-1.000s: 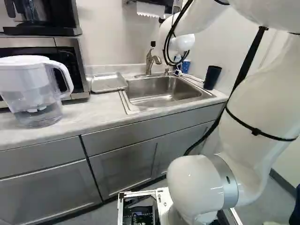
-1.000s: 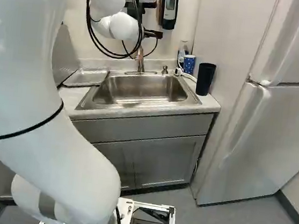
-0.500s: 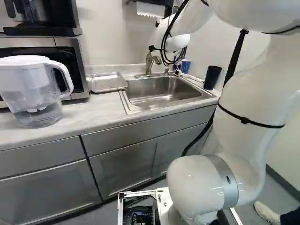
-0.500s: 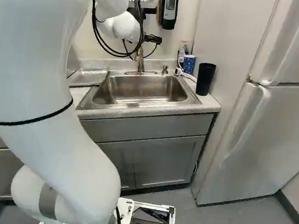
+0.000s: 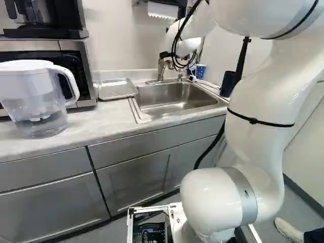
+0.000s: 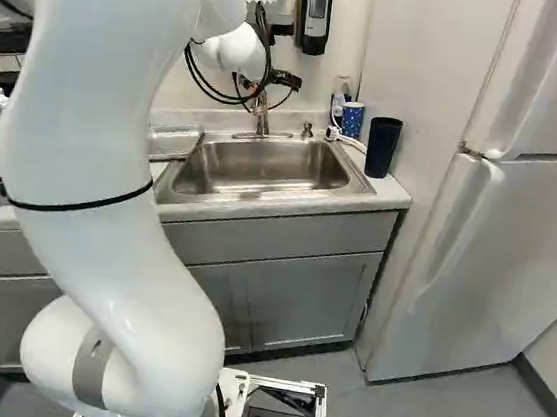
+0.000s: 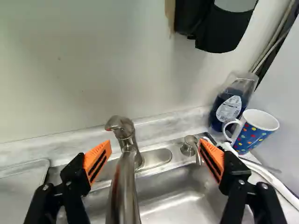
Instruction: Rinse the cup and place it in the tray
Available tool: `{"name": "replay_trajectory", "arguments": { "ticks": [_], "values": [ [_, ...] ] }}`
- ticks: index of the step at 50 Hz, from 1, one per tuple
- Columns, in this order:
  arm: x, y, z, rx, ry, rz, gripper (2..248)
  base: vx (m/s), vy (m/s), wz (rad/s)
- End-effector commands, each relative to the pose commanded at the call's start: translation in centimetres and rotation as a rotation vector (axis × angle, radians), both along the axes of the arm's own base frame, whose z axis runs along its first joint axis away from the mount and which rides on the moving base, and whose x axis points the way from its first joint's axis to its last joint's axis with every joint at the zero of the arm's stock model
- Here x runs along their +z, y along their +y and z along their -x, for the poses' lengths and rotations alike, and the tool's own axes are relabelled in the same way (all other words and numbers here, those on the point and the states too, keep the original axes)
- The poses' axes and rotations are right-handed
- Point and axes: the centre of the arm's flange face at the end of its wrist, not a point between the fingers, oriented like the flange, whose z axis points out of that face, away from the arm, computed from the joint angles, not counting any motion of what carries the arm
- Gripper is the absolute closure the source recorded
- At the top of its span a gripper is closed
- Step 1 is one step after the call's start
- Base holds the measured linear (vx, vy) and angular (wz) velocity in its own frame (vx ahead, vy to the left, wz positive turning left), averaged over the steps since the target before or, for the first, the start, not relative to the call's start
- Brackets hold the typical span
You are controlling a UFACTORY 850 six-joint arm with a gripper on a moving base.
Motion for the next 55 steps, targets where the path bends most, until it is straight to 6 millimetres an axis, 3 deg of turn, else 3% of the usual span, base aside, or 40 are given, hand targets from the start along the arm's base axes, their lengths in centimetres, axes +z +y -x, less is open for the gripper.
{"name": "replay_trajectory", "arguments": {
  "ticks": [17,55],
  "values": [
    [-0.2,0.0,-2.3,0.0,-0.007,0.0,3,0.0,0.0,0.0],
    [0.0,-0.7,-3.7,-0.011,-0.04,0.001,3,0.0,0.0,0.0]
  ]
}}
